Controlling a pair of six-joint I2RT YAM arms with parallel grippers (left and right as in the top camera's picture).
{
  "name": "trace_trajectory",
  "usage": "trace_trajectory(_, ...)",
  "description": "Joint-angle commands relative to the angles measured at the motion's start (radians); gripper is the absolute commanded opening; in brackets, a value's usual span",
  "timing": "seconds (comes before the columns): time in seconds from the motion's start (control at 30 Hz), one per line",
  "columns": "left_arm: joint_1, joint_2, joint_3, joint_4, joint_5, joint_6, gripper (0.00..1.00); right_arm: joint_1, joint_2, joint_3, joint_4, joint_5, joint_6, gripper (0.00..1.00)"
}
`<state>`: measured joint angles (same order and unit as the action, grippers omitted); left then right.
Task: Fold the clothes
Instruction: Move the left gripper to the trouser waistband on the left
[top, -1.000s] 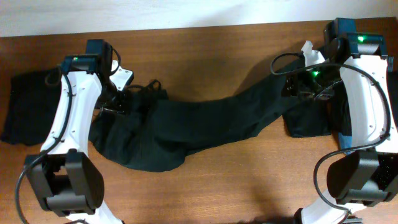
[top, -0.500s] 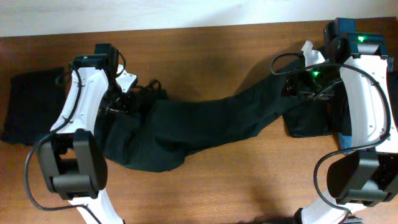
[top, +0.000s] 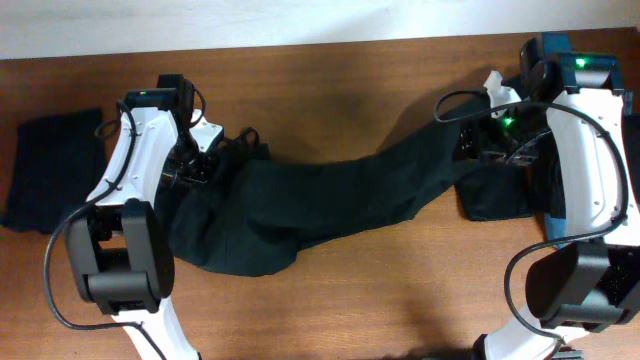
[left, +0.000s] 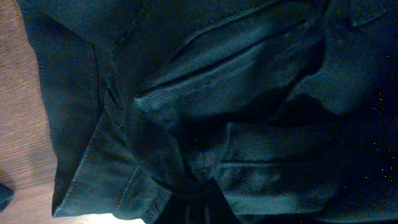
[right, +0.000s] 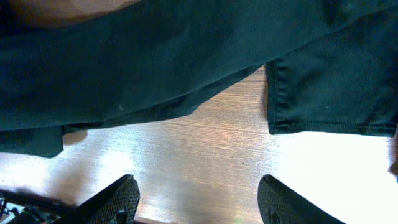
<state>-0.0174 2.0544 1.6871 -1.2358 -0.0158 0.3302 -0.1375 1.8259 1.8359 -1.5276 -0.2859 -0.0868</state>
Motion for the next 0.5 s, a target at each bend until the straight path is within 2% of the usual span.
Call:
trace_trajectory(0.0,0.008,0.025,0.022,0.013,-0.035,0.008,0.00,0.000,0.000,0.000,-0.005,0.009,-0.011,0.66)
trace_trajectory(0.13,0.023,0.025,0.052,0.013,-0.197,0.006,0.00,0.000,0.000,0.000,-0.004,0.009,-0.010,0.66)
trace_trajectory(0.2,0.047,0.025,0.067,0.029,-0.271,-0.054,0.00,0.000,0.000,0.000,-0.002,0.010,-0.010,0.66)
trace_trajectory(0.3,0.106,0.025,0.076,0.084,-0.277,-0.121,0.00,-0.002,0.000,0.000,0.007,0.027,-0.008,0.66)
trace_trajectory(0.47,0.192,0.025,0.076,0.148,-0.276,-0.135,0.00,-0.001,0.000,0.000,0.042,0.092,0.028,0.65)
